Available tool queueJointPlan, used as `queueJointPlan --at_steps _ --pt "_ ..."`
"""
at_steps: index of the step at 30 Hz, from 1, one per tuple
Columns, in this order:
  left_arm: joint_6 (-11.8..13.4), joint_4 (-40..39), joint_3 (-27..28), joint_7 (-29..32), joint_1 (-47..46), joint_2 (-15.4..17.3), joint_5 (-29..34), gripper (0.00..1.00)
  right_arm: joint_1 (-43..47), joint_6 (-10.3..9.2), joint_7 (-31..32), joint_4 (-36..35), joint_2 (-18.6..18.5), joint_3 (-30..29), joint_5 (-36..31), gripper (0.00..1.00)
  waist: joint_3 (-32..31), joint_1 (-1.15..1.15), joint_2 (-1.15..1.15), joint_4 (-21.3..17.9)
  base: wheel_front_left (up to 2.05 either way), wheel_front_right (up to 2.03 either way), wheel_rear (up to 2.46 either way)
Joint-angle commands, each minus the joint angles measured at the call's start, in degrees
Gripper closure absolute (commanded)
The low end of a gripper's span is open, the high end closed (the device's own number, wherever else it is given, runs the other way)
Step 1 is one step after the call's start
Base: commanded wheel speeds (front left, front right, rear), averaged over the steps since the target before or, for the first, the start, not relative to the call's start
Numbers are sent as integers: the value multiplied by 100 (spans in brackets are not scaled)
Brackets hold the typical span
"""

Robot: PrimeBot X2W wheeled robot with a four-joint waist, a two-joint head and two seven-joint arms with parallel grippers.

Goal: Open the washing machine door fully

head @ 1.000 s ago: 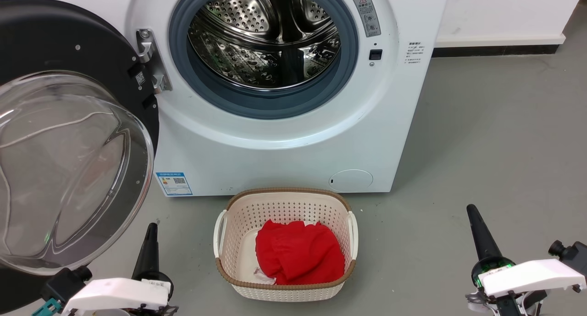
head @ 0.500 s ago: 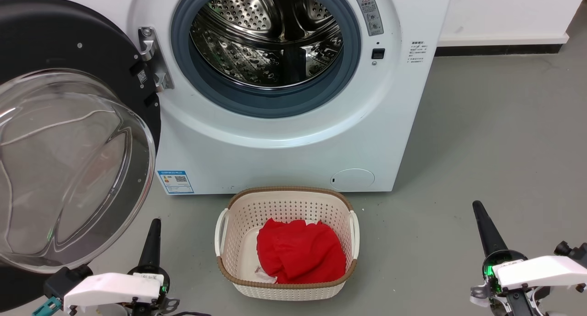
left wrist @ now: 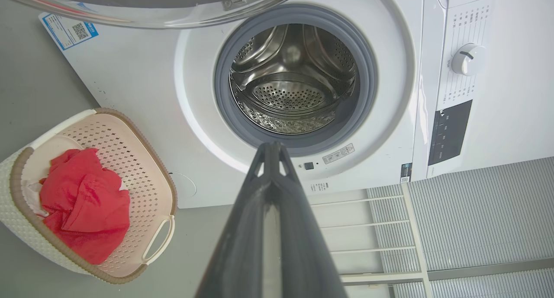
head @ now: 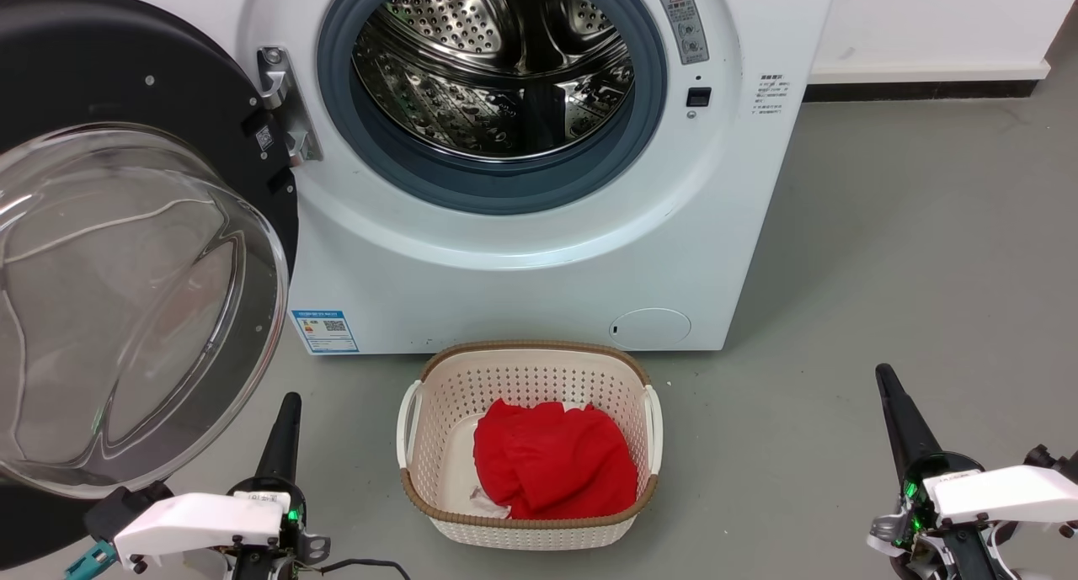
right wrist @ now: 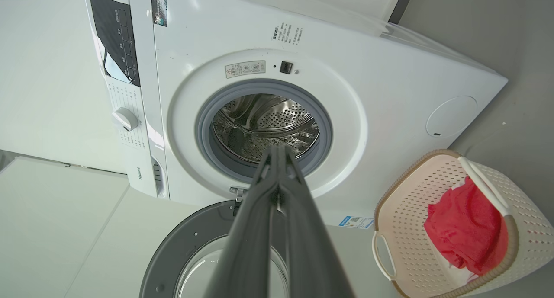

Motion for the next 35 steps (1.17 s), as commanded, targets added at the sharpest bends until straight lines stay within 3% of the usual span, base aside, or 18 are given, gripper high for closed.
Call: queueJointPlan --at_steps 1,35 --pt "-26 10 20 41 -143 13 -160 100 -142 1 35 14 -7 -40 164 100 2 0 0 4 0 0 0" --pt "-109 276 68 398 -356 12 -1573 100 -288 0 323 239 42 -283 1451 100 43 0 0 68 0 0 0"
